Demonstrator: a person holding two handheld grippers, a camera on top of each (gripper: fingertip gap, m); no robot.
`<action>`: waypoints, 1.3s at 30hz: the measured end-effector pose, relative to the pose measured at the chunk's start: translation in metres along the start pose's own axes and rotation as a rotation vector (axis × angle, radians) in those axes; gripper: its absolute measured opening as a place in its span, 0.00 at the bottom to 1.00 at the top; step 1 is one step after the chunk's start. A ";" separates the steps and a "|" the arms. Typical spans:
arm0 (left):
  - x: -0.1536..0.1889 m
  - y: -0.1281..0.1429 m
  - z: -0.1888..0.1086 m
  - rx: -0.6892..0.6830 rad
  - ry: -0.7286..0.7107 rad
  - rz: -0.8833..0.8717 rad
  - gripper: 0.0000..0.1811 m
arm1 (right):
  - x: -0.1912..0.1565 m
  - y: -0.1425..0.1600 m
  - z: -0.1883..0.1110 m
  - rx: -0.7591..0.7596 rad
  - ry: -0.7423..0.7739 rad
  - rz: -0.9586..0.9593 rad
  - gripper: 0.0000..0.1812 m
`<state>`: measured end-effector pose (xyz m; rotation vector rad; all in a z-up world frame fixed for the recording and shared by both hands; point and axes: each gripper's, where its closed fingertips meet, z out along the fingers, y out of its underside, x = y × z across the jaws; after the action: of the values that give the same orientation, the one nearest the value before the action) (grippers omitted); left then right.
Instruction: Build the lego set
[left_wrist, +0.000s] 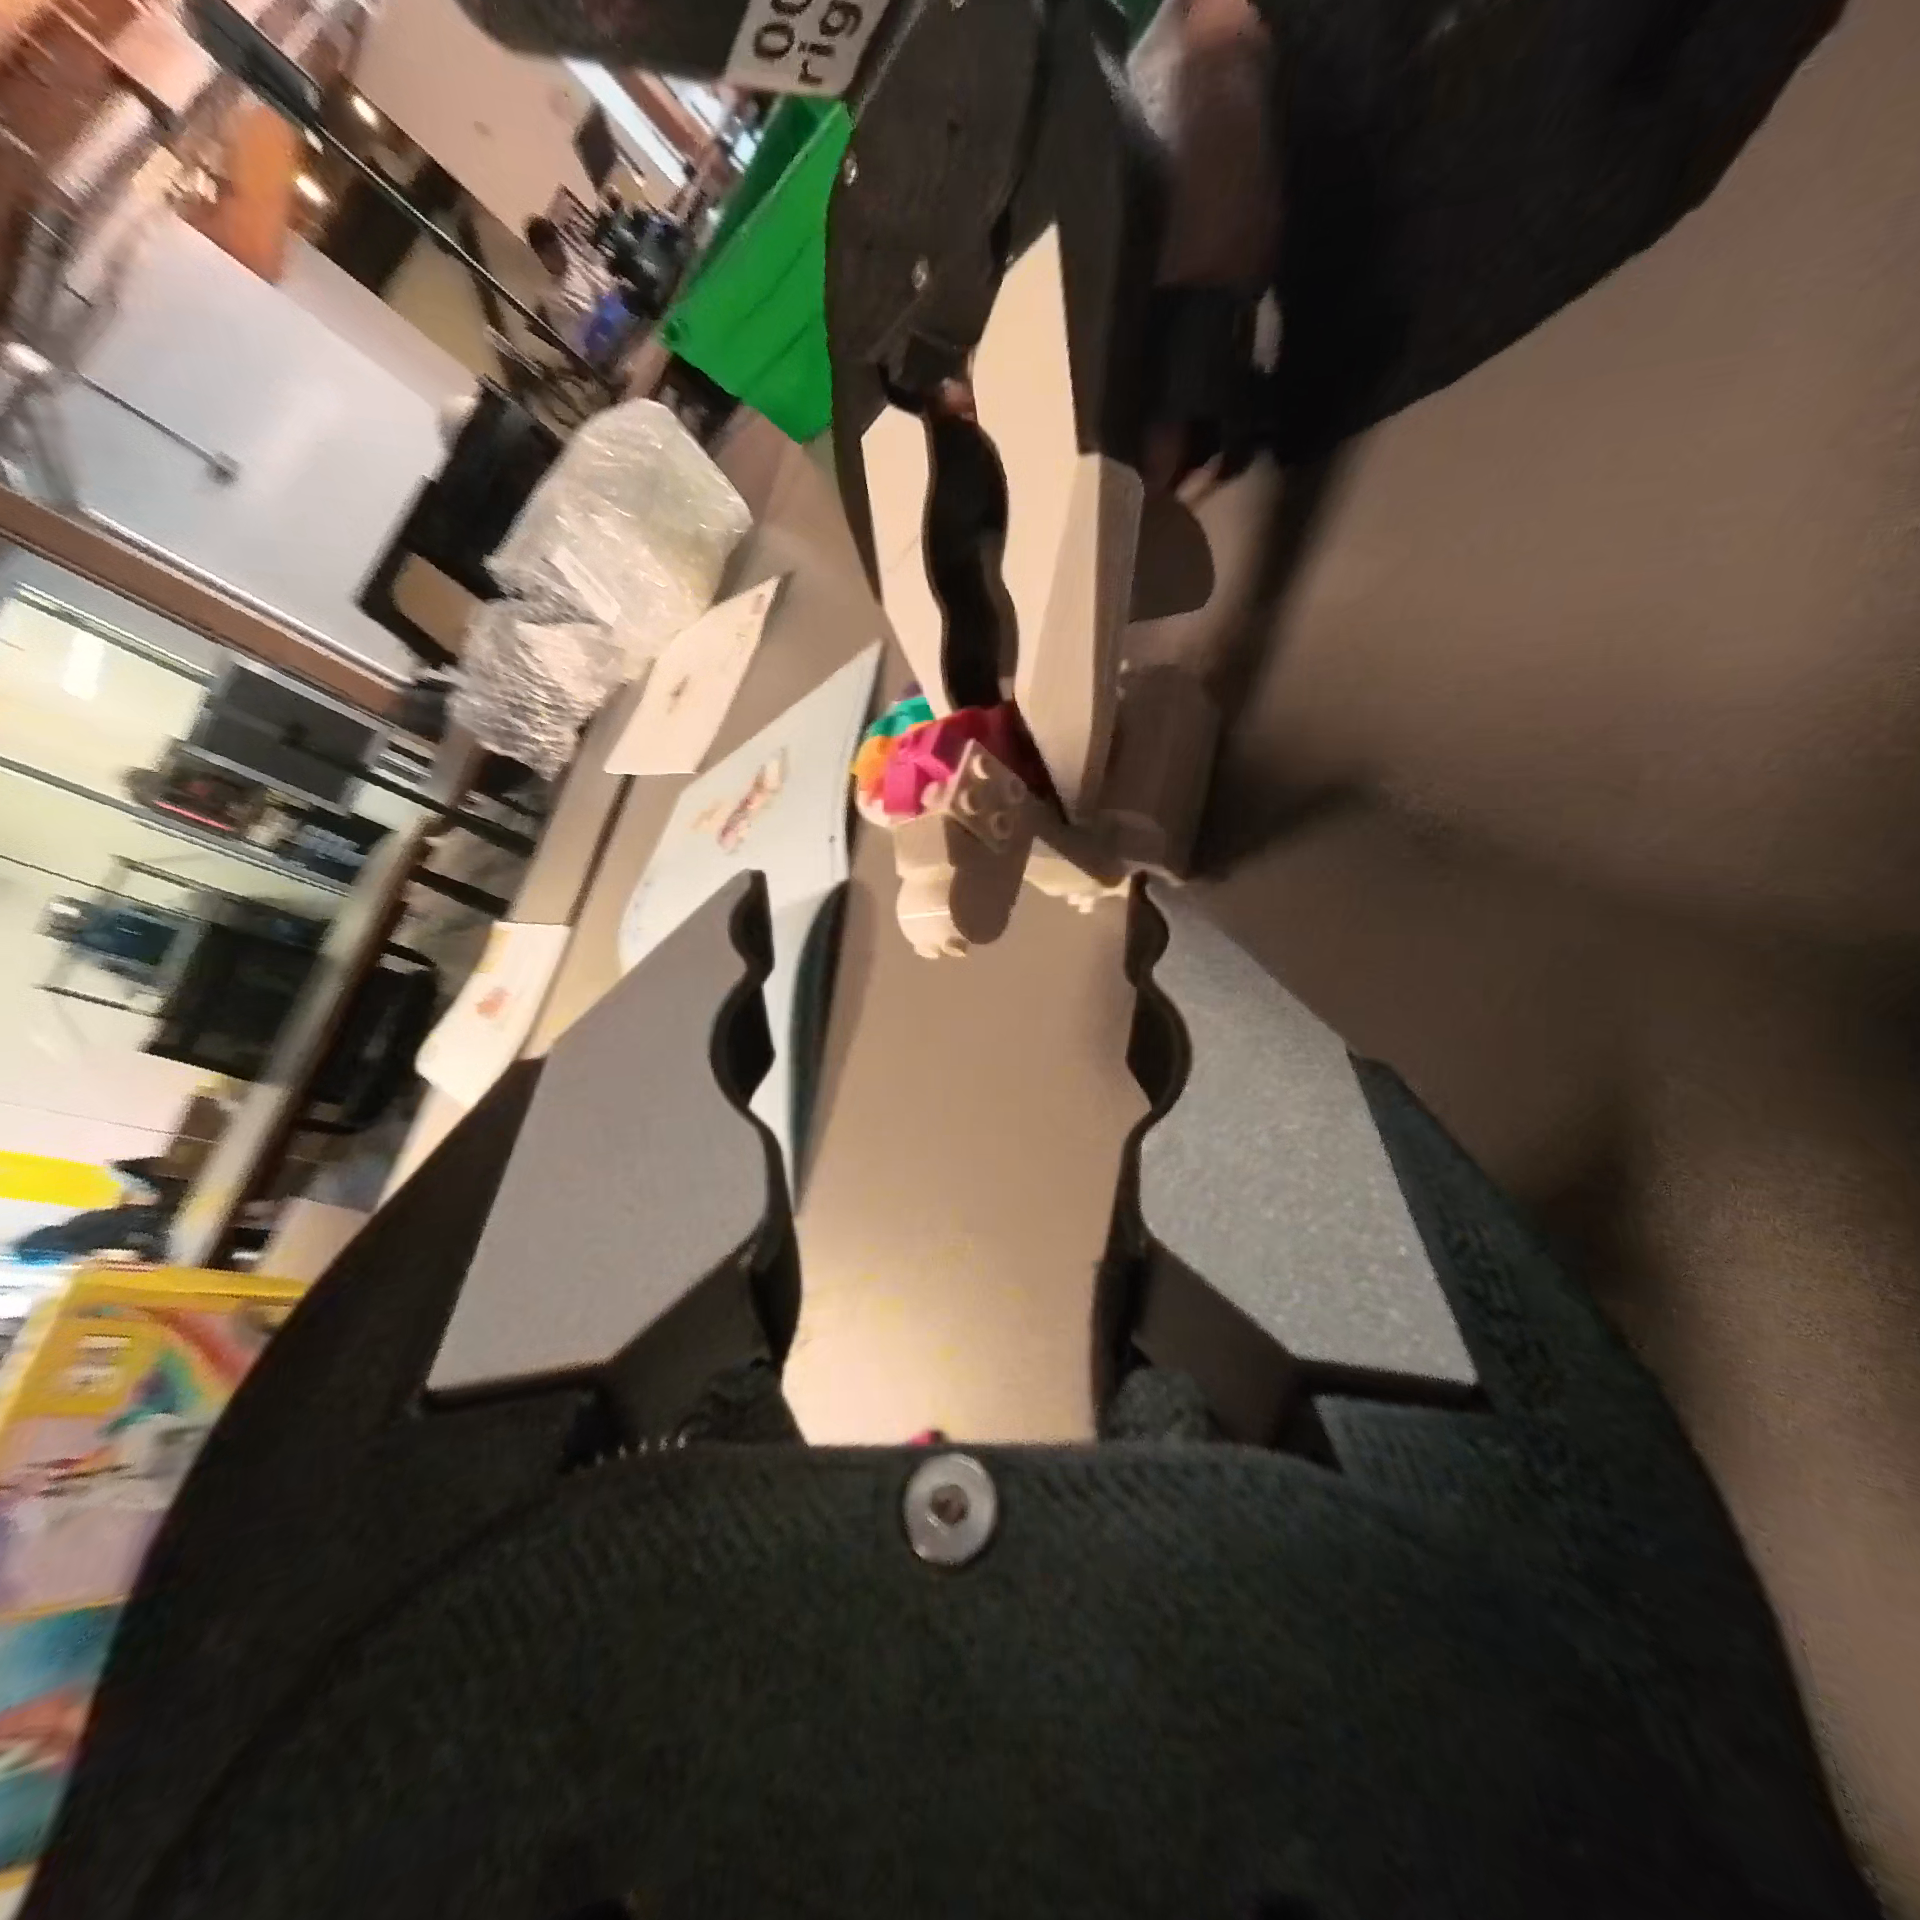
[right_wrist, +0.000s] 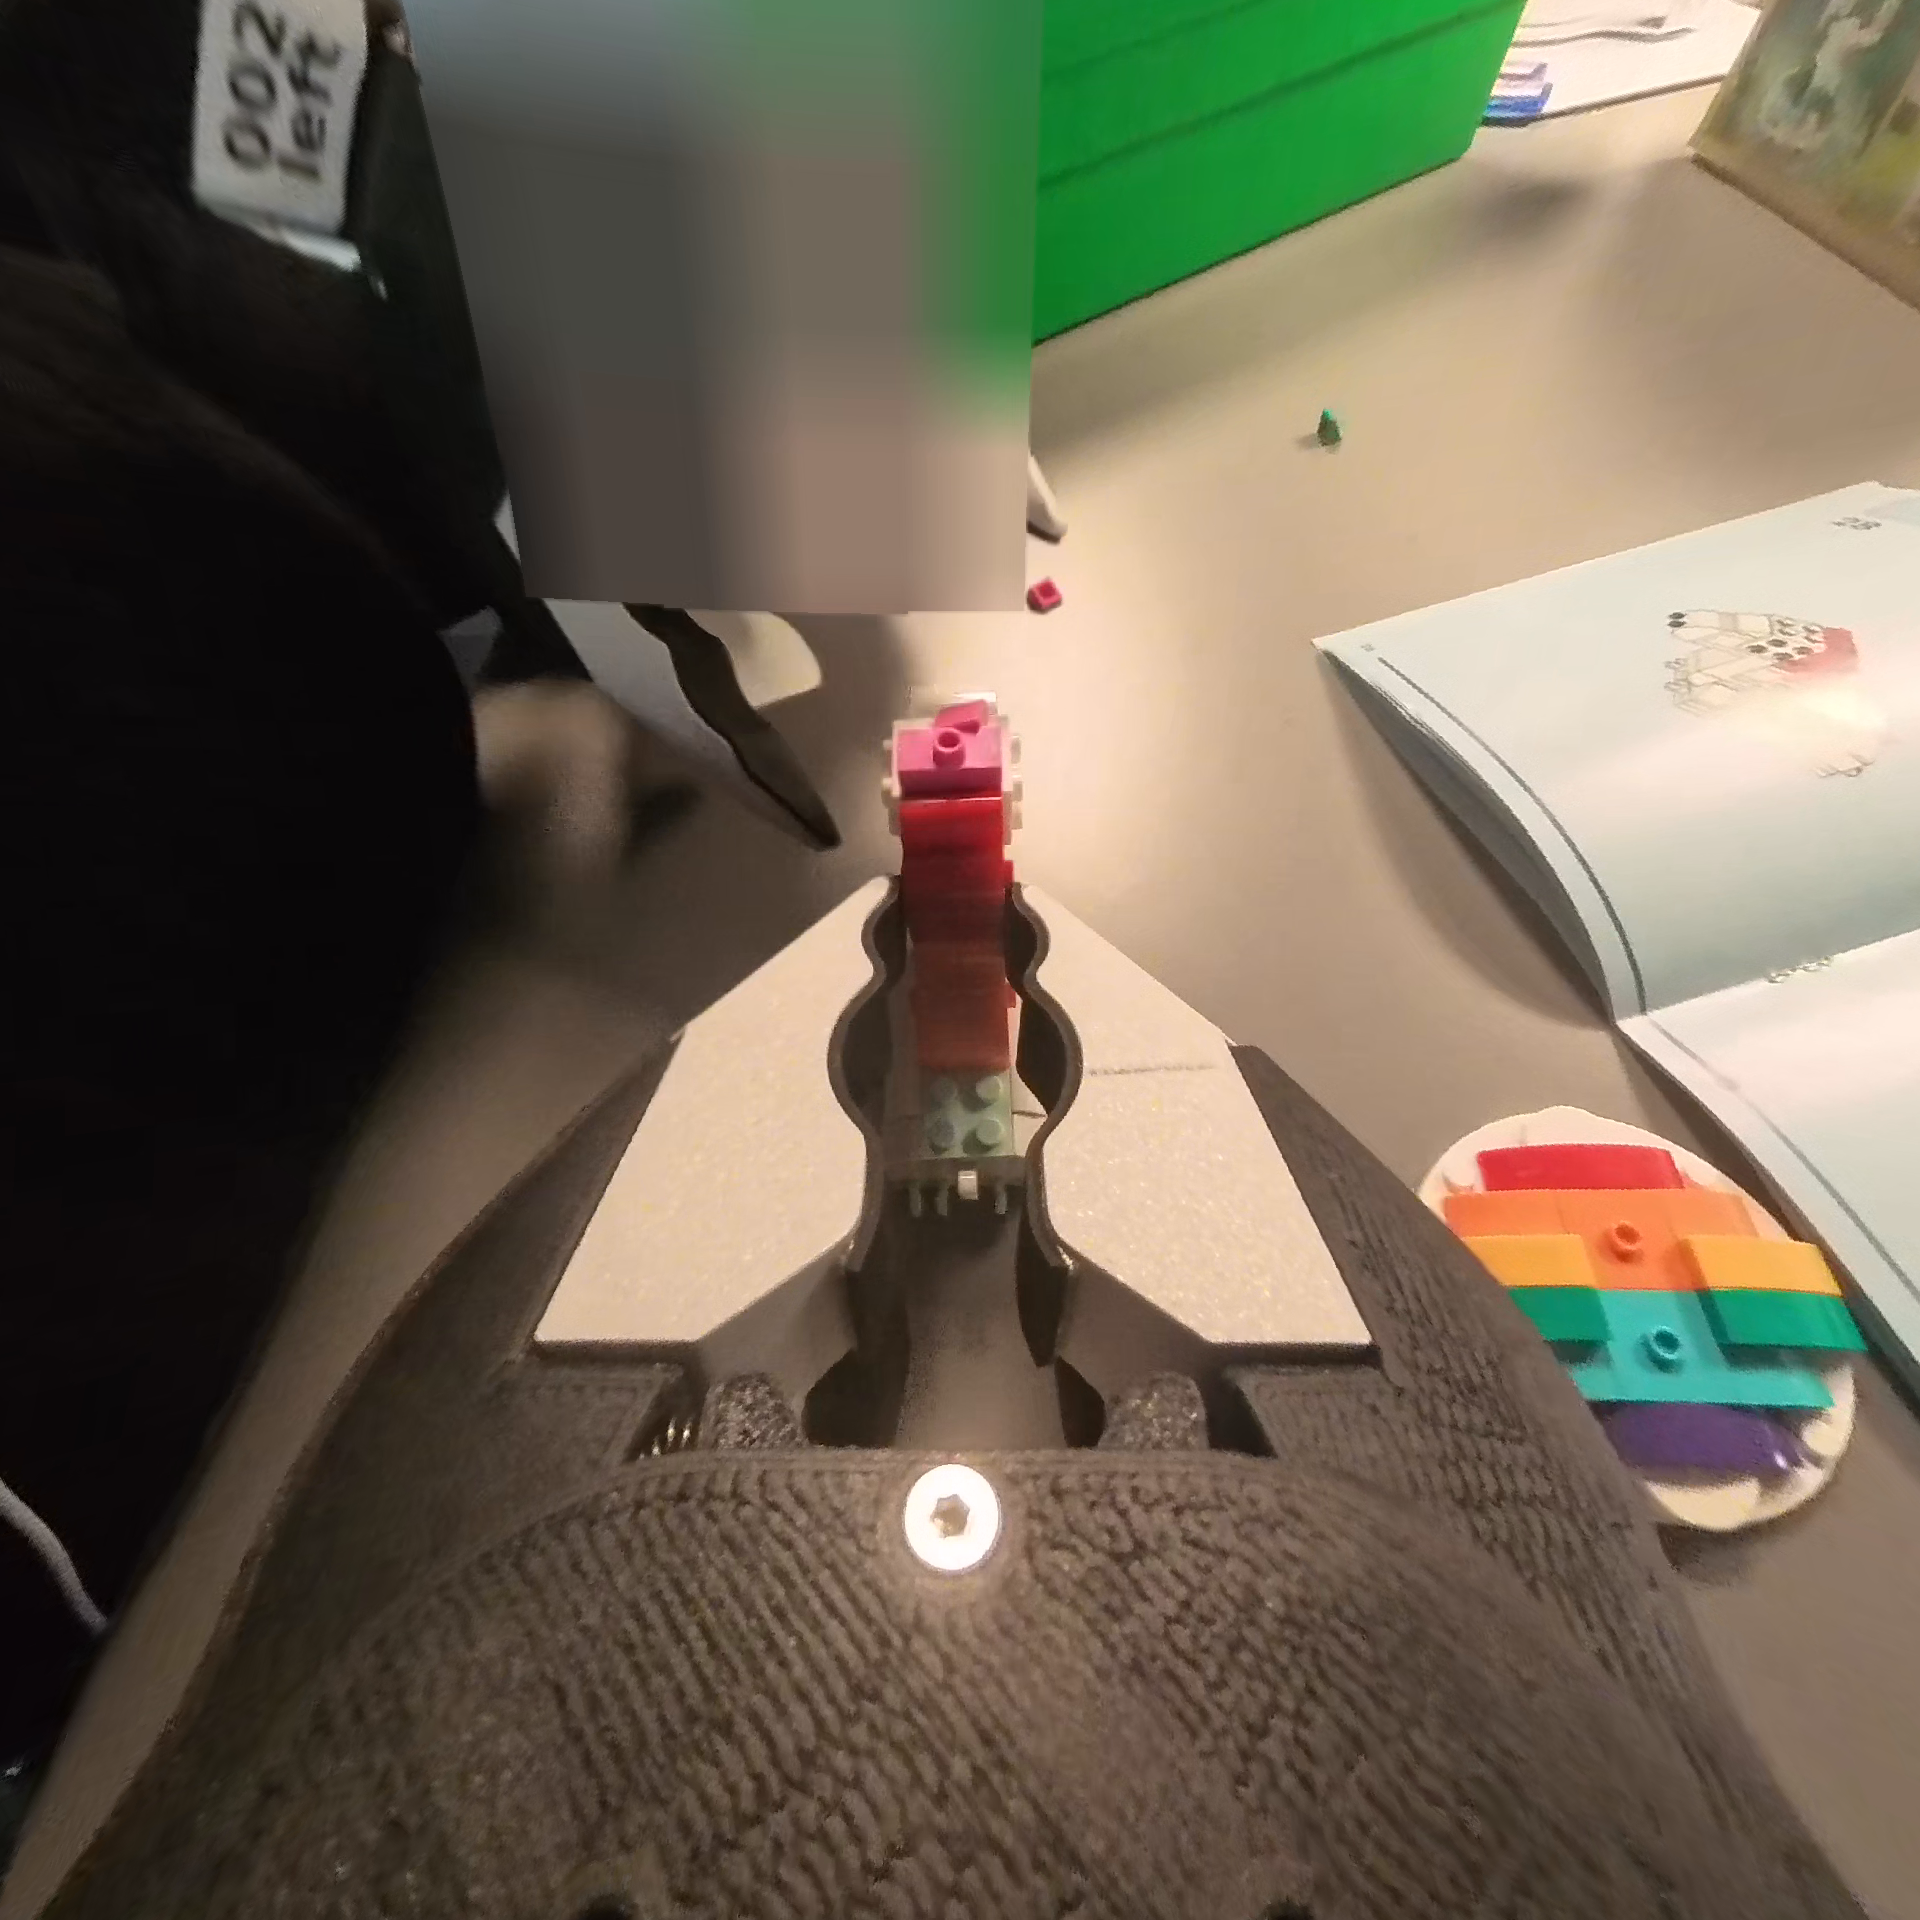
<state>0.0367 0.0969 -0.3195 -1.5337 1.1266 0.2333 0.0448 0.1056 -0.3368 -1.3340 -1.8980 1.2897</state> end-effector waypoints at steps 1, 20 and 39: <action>-0.003 0.000 0.001 0.000 -0.029 0.054 0.37 | 0.000 -0.001 0.000 0.010 -0.008 0.019 0.09; -0.002 -0.005 0.015 0.019 -0.161 0.375 0.23 | 0.006 0.000 0.001 0.010 -0.003 0.098 0.09; 0.003 0.002 0.019 -0.017 -0.143 0.425 0.27 | 0.003 0.001 0.003 -0.003 -0.012 0.111 0.09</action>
<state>0.0446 0.1119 -0.3290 -1.2563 1.3278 0.6312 0.0416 0.1073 -0.3399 -1.4539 -1.8569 1.3516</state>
